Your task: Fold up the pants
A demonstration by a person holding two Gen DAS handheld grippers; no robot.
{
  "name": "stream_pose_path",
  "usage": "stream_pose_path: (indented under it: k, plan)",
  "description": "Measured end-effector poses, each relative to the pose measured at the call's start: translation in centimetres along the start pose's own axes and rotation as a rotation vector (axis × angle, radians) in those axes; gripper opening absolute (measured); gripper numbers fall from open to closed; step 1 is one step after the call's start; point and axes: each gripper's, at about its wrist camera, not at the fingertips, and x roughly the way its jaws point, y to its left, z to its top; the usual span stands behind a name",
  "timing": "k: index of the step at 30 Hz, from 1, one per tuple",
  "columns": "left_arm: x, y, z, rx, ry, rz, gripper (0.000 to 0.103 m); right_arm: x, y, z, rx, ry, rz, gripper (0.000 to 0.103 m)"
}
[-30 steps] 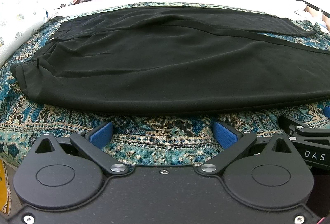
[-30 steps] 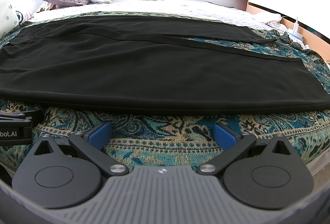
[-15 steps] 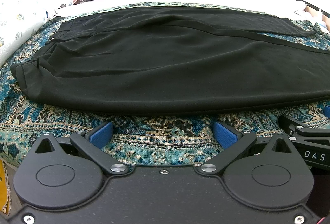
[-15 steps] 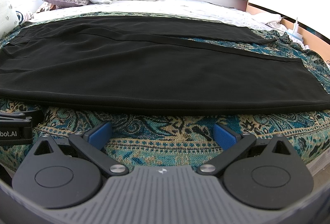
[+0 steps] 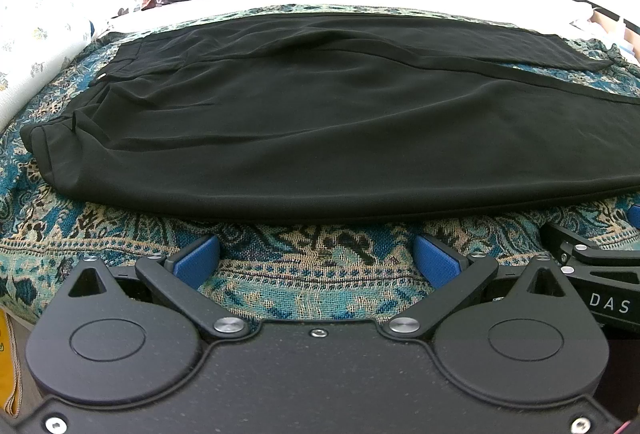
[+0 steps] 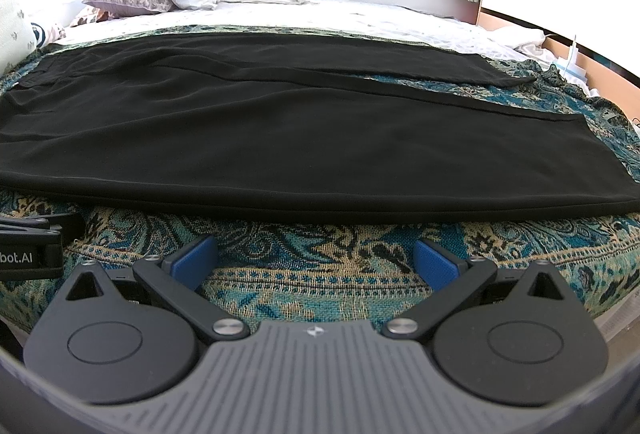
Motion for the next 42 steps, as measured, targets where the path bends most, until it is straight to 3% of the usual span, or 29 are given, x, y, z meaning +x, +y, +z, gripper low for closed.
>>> stream_pose_path:
  k: [8, 11, 14, 17, 22, 28, 37, 42]
  plan:
    - [-0.9, 0.4, -0.6, -0.001, -0.032, -0.004, 0.103, -0.6, -0.5, -1.2, 0.018, -0.111, 0.012, 0.103]
    - [-1.2, 1.8, 0.4, -0.040, -0.005, -0.057, 0.102, -0.8, -1.2, -0.3, 0.017, -0.075, 0.045, 0.103]
    - [-1.9, 4.9, 1.5, -0.116, -0.040, -0.076, 0.100, -1.4, -3.6, 0.1, 0.118, -0.082, 0.091, 0.103]
    - [-2.2, 8.5, 2.6, -0.171, -0.100, -0.012, 0.100, -1.7, -6.6, 0.1, 0.188, -0.115, 0.023, 0.103]
    - [-0.6, 14.2, 4.6, -0.200, -0.142, 0.196, 0.100, -1.4, -14.3, 0.7, 0.384, -0.161, -0.129, 0.101]
    - [3.0, 19.5, 5.8, -0.283, -0.102, 0.341, 0.101, 0.5, -23.1, 0.6, 0.621, -0.202, -0.255, 0.092]
    - [6.7, 22.0, 5.0, -0.380, -0.053, 0.322, 0.103, 2.9, -28.4, 0.7, 0.742, -0.240, -0.285, 0.086]
    - [7.6, 22.6, 5.2, -0.388, -0.063, 0.314, 0.103, 4.2, -31.6, 1.0, 0.821, -0.252, -0.333, 0.070]
